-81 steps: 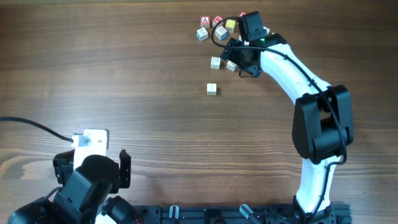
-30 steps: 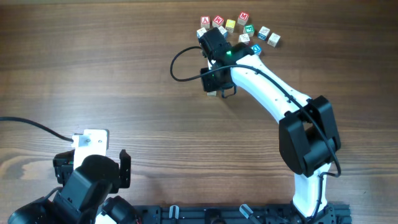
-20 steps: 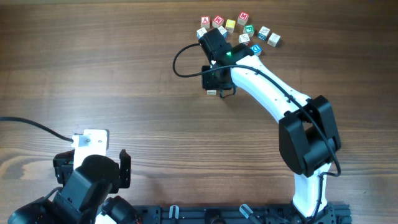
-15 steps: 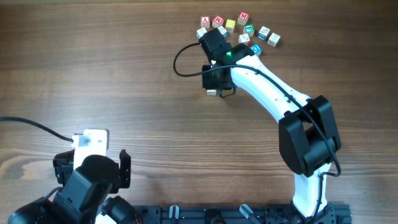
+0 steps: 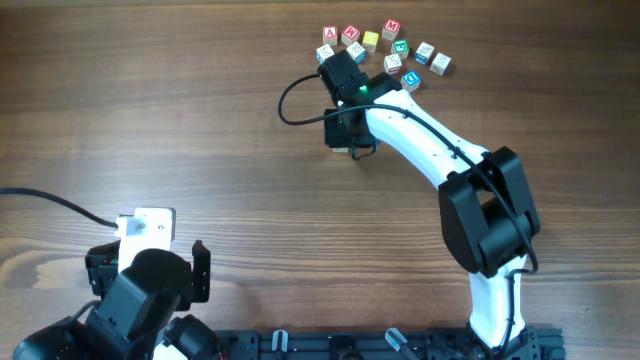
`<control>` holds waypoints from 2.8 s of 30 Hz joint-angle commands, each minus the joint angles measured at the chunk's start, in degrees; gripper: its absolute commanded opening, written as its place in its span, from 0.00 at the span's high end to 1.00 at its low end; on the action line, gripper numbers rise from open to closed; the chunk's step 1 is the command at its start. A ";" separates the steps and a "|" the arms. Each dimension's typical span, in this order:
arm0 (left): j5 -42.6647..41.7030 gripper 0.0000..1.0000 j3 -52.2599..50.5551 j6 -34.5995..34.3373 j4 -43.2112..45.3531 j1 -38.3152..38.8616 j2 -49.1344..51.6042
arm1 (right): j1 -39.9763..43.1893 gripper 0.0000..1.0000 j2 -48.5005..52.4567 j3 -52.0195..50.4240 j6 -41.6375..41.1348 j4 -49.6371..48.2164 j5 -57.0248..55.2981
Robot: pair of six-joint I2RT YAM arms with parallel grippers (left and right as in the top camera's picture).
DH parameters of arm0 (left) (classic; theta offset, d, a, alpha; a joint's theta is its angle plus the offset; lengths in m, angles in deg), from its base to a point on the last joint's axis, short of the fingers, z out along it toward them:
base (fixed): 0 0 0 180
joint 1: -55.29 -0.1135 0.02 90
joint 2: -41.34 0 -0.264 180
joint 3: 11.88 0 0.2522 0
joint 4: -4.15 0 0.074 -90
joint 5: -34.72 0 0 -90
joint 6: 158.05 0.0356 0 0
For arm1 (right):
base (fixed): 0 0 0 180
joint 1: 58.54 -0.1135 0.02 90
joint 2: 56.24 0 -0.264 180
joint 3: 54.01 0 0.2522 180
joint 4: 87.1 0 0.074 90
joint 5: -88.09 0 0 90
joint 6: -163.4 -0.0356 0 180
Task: Form a tower
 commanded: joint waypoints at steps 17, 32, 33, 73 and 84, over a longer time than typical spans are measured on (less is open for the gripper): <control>-0.07 0.00 -0.13 -0.74 0.13 0.04 -0.22 | 1.81 0.01 0.31 13.60 -1.66 3.37 -1.46; -0.07 0.00 -0.13 -0.74 0.13 0.04 -0.22 | 14.27 0.01 2.49 14.40 0.22 -12.09 -0.96; -0.07 0.00 -0.15 -0.74 0.13 0.04 -0.22 | 14.78 0.01 3.69 14.40 2.36 -13.66 -0.96; -0.07 0.00 -0.15 -0.74 0.13 0.04 -0.22 | -0.07 0.73 -11.78 25.31 2.56 24.39 -3.98; -0.07 0.00 -0.15 -0.74 0.13 0.04 -0.22 | -2.60 0.64 -10.88 -4.92 -1.29 -1.29 -4.37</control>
